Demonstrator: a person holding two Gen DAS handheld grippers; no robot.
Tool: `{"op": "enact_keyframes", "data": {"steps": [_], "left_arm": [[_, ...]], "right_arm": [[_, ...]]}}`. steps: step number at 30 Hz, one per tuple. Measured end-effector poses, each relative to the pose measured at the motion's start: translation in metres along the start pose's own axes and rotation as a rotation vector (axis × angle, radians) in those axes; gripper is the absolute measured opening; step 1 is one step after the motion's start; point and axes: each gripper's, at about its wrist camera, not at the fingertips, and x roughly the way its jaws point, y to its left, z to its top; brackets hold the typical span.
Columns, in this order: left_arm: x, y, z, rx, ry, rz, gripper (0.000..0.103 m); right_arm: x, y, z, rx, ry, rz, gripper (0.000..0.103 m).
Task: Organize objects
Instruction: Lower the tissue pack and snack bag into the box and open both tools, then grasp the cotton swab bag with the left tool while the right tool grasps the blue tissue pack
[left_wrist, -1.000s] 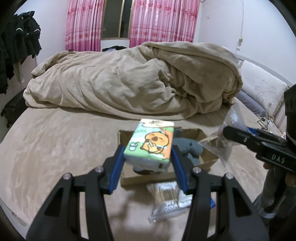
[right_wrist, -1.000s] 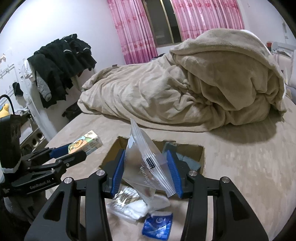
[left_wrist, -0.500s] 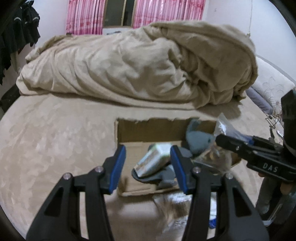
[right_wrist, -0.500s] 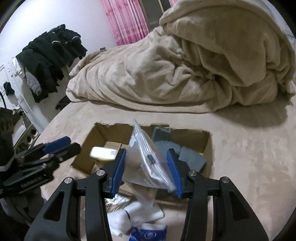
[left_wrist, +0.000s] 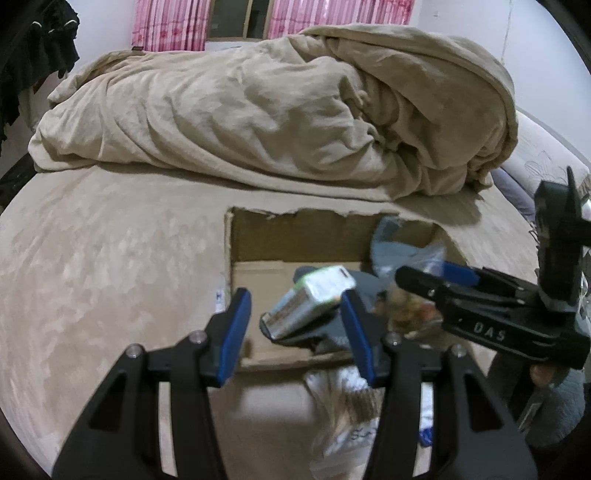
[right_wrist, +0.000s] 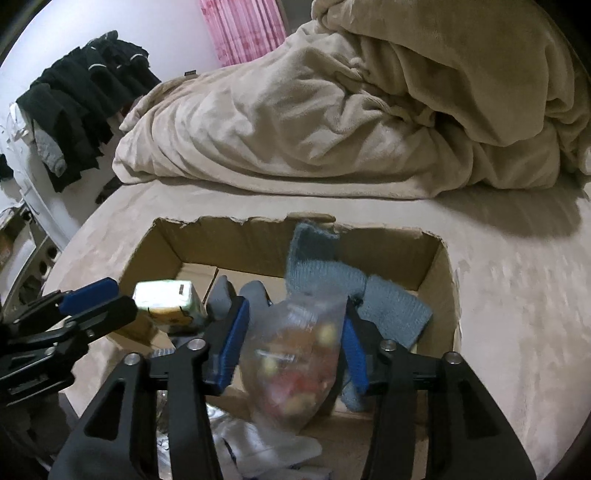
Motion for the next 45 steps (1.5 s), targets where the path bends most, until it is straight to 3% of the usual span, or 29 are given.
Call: {"op": "enact_keyframes", "data": {"steps": [2, 8, 15, 17, 23, 31, 42, 45], "left_arm": [[-0.004, -0.003, -0.001, 0.001, 0.0, -0.001, 0.052], [-0.021, -0.009, -0.004, 0.005, -0.011, -0.003, 0.057], [-0.05, -0.014, -0.007, -0.005, -0.025, -0.003, 0.061], [-0.062, -0.016, -0.009, -0.009, -0.038, -0.007, 0.069], [-0.088, -0.023, -0.019, -0.028, -0.046, -0.048, 0.078], [-0.112, -0.033, -0.041, -0.004, -0.052, -0.032, 0.091], [-0.133, -0.031, -0.072, -0.046, -0.047, -0.009, 0.093], [-0.124, -0.028, -0.08, -0.048, -0.01, -0.016, 0.093]], "right_arm": [[-0.002, 0.0, -0.001, -0.002, -0.002, -0.01, 0.07], [-0.027, 0.001, -0.001, -0.003, -0.045, -0.024, 0.079], [-0.067, 0.007, -0.002, -0.009, -0.088, -0.036, 0.079], [-0.08, 0.01, -0.003, -0.014, -0.102, -0.036, 0.079], [-0.117, 0.018, -0.013, -0.054, -0.143, -0.08, 0.08], [-0.146, 0.024, -0.034, -0.074, -0.146, -0.077, 0.084], [-0.16, 0.036, -0.066, -0.07, -0.111, -0.05, 0.086], [-0.164, 0.041, -0.071, -0.077, -0.114, -0.037, 0.086]]}}
